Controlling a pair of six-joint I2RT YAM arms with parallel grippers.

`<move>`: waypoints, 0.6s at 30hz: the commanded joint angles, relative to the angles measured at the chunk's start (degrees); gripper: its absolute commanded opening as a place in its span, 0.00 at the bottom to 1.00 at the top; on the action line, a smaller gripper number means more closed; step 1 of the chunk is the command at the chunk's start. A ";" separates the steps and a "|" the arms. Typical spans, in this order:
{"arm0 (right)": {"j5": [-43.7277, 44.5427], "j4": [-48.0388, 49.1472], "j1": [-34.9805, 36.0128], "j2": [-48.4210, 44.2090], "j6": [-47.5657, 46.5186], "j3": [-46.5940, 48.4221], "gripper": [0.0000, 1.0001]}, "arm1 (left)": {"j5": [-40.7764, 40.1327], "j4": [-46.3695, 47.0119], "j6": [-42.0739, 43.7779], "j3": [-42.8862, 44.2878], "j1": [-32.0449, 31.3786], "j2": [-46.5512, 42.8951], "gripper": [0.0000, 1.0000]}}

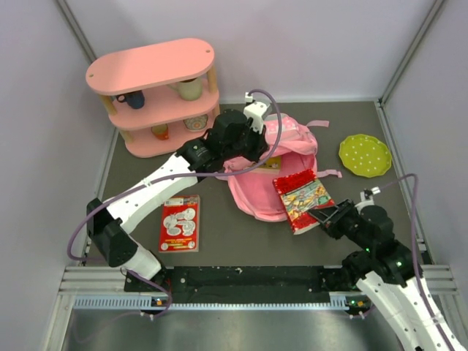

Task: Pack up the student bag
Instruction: Place the book in the student bag.

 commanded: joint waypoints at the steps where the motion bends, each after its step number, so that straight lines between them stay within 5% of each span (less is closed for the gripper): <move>1: -8.03 22.60 0.41 6.84 5.34 -4.91 0.00 | -0.49 8.97 -2.44 0.36 -0.19 -3.92 0.00; 10: -7.07 59.75 0.76 30.85 2.88 -7.92 0.00 | 1.71 10.02 -4.64 -2.09 -0.54 -5.93 0.00; 18: 3.02 72.25 3.92 54.55 4.36 -2.02 0.00 | 3.03 11.34 -5.78 -2.89 -0.54 -6.82 0.00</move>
